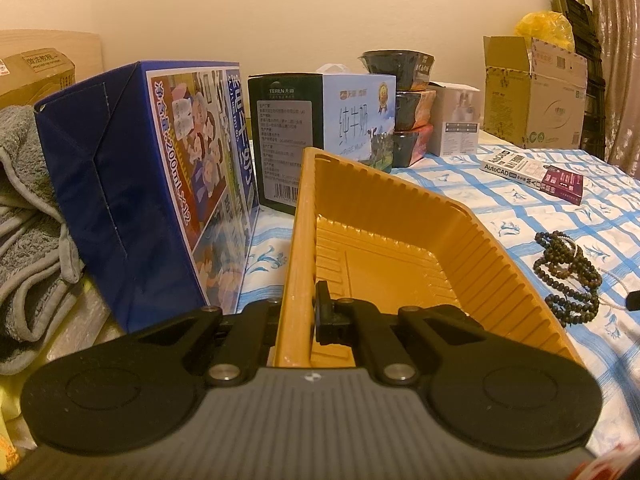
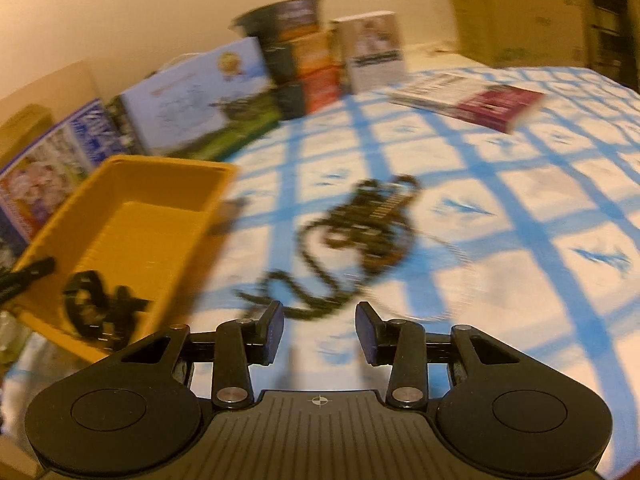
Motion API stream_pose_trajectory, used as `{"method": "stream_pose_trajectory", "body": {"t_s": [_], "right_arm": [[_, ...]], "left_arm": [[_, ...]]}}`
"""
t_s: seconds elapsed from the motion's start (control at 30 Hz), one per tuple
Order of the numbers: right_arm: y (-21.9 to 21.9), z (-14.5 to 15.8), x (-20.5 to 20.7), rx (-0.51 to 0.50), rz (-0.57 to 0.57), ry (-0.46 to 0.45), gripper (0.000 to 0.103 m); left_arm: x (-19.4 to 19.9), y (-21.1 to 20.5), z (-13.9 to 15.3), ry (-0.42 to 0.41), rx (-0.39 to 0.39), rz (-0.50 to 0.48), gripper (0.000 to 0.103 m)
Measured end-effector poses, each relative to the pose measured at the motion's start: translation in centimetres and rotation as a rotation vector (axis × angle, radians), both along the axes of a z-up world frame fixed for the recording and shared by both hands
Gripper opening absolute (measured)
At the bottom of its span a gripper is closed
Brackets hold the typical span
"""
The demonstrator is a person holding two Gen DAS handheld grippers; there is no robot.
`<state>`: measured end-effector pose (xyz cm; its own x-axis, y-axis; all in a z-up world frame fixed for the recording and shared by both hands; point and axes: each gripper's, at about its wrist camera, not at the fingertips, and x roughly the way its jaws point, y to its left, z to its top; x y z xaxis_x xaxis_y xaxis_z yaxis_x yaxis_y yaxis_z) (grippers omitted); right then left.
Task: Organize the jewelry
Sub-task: 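Grasp a dark bead strand end with the right tool and lift it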
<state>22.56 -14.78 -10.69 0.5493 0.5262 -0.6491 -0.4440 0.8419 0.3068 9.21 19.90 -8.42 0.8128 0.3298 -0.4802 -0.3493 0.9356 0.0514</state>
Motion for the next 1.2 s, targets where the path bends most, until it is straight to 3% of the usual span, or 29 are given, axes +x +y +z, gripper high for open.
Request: {"method": "stream_pose_trajectory", "body": {"t_s": [0.3, 1.2], "right_arm": [[-3.3, -1.0, 0.5, -0.074, -0.064, -0.004, 0.04], [-0.4, -1.7, 5.0, -0.134, 0.043, -0.087, 0.04]], "left_arm": [[0.0, 0.0, 0.0, 0.003, 0.001, 0.001, 0.004], [0.0, -0.1, 0.1, 0.005, 0.002, 0.001, 0.004]]}}
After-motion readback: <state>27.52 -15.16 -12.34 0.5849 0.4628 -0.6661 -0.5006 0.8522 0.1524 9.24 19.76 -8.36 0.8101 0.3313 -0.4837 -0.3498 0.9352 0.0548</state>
